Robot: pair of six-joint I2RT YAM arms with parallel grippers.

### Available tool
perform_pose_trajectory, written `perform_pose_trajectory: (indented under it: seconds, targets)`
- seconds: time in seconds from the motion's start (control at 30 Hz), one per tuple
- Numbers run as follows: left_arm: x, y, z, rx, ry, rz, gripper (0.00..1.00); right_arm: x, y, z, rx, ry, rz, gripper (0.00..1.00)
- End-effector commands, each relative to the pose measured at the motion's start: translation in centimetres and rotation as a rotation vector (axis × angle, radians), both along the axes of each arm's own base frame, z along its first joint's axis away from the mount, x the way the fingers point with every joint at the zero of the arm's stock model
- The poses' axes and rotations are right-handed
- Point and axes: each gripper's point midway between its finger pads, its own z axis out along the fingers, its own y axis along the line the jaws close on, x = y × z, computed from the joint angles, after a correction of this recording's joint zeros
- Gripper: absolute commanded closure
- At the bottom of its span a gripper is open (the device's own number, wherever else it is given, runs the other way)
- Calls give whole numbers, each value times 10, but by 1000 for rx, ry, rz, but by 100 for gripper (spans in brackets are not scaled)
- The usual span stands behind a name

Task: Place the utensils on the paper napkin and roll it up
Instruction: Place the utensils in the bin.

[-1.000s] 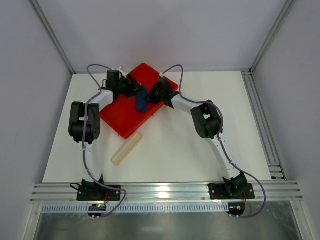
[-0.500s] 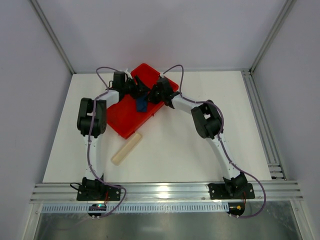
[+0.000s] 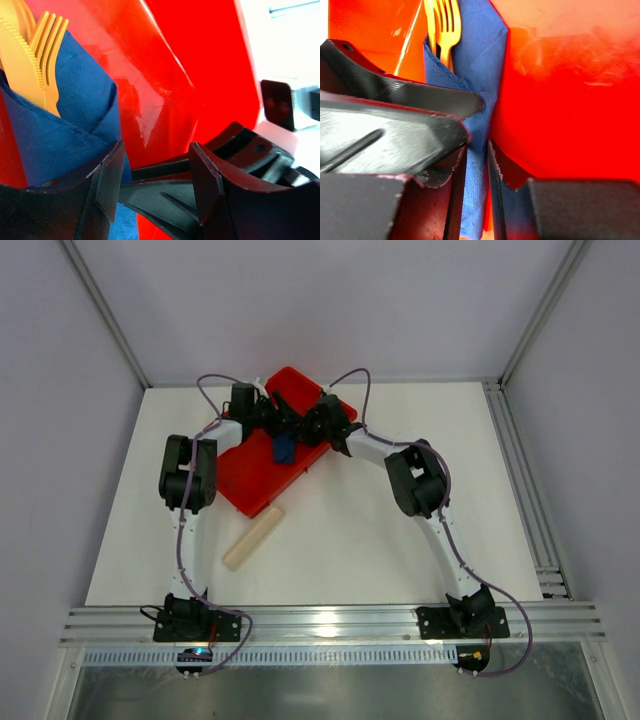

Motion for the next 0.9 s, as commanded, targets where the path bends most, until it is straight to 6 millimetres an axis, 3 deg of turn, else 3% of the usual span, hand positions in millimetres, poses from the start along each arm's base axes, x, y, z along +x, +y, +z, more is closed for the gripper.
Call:
perform_pose_trajectory:
  seconds: [0.0,0.43,0.6,0.73,0.8,0.87]
  targets:
    - [1,-13,4,-5,-17,-38,43,3,-18,11,-54,-22,-29,73]
    - [0,-10,-11,24,7,-33,43,5,-25,36,-43,-93,-22,67]
    - [-1,-10,-12,26,9,-32,43,5,-20,49,-14,-139,16,81]
    - [0,-11,-12,28,11,-33,43,3,-12,53,24,-158,60,83]
    - [0,-11,-13,29,11,-34,43,3,-11,55,27,-172,67,80]
    - [0,-11,-16,28,18,-33,43,2,-10,55,23,-176,72,68]
